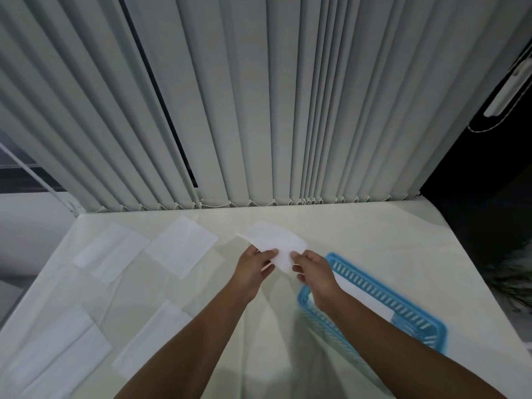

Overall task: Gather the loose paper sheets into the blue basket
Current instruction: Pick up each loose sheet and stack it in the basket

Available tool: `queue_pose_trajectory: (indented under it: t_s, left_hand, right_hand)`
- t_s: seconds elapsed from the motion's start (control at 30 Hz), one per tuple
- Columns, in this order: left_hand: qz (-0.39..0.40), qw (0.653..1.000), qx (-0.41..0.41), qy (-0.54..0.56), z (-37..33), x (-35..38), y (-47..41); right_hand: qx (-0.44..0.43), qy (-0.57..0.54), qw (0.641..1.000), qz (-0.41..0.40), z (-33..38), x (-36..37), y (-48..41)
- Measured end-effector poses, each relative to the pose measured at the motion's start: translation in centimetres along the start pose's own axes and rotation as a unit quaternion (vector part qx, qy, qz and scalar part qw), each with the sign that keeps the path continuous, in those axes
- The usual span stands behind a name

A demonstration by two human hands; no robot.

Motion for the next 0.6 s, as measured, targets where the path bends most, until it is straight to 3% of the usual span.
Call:
queue_pose_trajectory:
  t_s: [0.17, 0.4, 0.6]
  left_hand:
    - [-0.019, 0.997, 0.015, 0.08, -2.5, -2.0, 0.0]
    - [-0.039, 0.975, 0.081, -0.203, -5.4, -2.9, -0.2]
    - [-0.065, 0.968, 0.091, -0.223, -4.5, -1.2, -0.7]
  right_hand:
    - [-0.037, 0.103, 0.994, 0.018, 0.6, -1.2, 0.3]
    - [-0.047, 0.127, 0.991, 0.006, 0.7, -4.4, 0.4]
    - [-0.058, 0.063, 0.995, -0.046, 0.9, -6.6, 1.0]
Point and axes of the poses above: each hand's wrist, its own y-axis away from the middle knuckle, its own x-axis out of the palm, z = x × y, the point moved 8 cm from there along -y, towards the middle knuckle, and after that the axes turned 3 degrees about z, right-handed, at the moved point
